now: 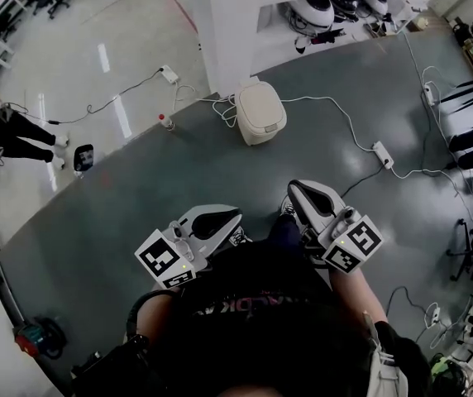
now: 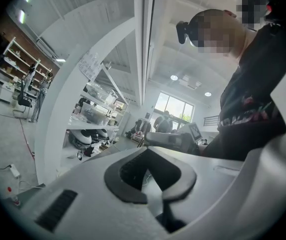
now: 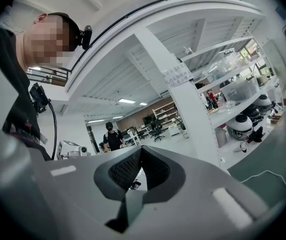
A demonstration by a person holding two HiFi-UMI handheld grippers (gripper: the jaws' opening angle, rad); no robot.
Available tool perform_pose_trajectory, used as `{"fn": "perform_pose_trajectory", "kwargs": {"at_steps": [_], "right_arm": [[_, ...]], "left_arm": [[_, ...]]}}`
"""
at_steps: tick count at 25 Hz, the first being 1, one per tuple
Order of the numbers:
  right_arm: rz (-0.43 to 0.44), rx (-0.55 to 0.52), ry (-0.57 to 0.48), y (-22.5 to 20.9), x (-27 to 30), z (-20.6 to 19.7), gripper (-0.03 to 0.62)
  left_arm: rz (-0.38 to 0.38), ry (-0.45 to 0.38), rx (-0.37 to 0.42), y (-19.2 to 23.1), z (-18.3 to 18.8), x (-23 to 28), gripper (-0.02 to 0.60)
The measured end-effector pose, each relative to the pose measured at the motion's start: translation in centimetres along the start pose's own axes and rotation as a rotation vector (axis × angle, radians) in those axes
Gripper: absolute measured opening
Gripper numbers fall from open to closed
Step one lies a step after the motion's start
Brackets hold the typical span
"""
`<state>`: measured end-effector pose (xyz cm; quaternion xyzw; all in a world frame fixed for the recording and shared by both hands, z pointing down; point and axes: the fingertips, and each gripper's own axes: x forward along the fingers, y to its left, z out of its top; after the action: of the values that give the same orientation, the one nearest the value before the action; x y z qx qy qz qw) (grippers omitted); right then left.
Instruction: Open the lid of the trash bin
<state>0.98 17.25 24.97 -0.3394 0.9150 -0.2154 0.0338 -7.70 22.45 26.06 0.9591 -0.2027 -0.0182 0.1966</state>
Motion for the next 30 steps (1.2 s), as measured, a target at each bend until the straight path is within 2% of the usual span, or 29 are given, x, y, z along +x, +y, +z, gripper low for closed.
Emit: {"fn": "perform_pose_trajectory", "kwargs": {"at_steps": [8,12,20,30], "right_arm": [[0.006,0.002,0.008,0.0,0.5,-0.1,0.008],[0.011,0.008,0.021,-1.4,1.4,-0.3,0.008],[0.028,0.033,0.042,-6.3,3.8,0.8,0.008],[0.022,0.086,0.131,-15.1,7.4,-0.2,0.008]], "left_arm": [[0.026,-0.005,-0.009,0.1,-0.1,-0.8,0.002],[0.034,0.008,-0.004,0.9,-0.2,-0.2,0.002],[0.105,-0.006,-0.023,4.3,0.9,2.5,0.002],[0.12,0.043,-0.104,9.3,0.5,8.5,0.002]]}}
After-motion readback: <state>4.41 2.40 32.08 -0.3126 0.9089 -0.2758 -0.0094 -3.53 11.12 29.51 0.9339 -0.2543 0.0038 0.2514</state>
